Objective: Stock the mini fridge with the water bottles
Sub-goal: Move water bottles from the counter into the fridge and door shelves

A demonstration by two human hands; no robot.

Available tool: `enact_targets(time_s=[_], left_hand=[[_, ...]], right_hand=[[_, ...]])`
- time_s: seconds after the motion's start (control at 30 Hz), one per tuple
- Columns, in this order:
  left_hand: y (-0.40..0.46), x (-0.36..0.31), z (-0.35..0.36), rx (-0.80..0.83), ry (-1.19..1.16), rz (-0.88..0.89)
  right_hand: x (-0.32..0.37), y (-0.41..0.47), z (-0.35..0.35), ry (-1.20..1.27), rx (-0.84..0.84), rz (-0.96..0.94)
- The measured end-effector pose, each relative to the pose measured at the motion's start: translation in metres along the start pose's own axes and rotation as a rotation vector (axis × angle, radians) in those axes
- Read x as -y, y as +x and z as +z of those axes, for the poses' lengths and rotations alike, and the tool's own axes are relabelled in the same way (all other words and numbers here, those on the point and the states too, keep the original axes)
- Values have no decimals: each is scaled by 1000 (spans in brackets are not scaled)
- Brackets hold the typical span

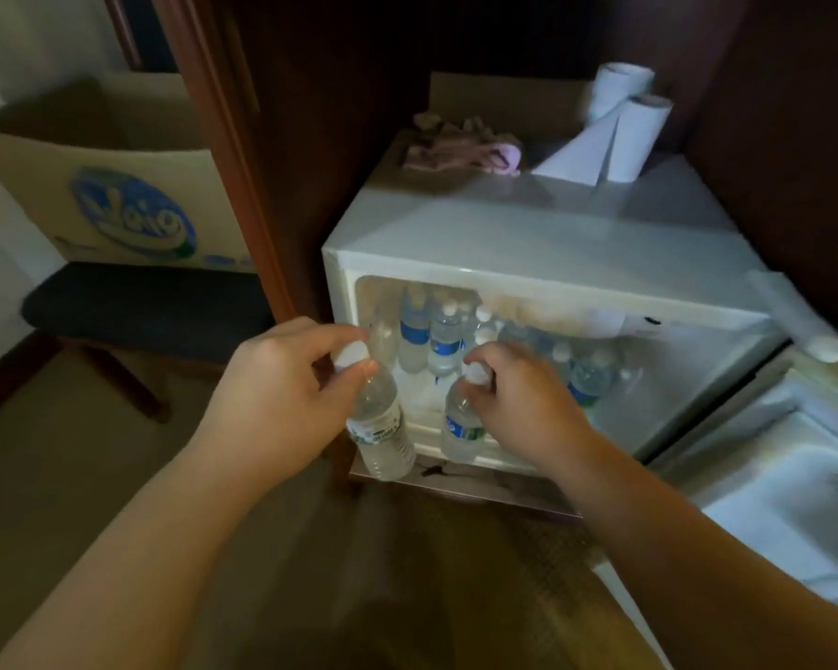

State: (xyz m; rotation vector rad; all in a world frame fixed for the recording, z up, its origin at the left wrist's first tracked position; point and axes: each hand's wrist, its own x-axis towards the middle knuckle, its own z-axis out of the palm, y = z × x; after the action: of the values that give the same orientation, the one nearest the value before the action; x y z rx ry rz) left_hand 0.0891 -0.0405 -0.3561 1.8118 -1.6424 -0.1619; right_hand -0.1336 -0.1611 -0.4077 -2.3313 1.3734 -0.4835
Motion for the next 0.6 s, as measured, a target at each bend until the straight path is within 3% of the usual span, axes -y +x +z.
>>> enact_targets(time_s=[0.23,0.6], left_hand=[[8,63,66,-76,-4,83],[17,102,92,-100,7,101]], right_hand=[[-43,74,88,-126,-79,-102],[-69,151,144,-290,-138,-38]])
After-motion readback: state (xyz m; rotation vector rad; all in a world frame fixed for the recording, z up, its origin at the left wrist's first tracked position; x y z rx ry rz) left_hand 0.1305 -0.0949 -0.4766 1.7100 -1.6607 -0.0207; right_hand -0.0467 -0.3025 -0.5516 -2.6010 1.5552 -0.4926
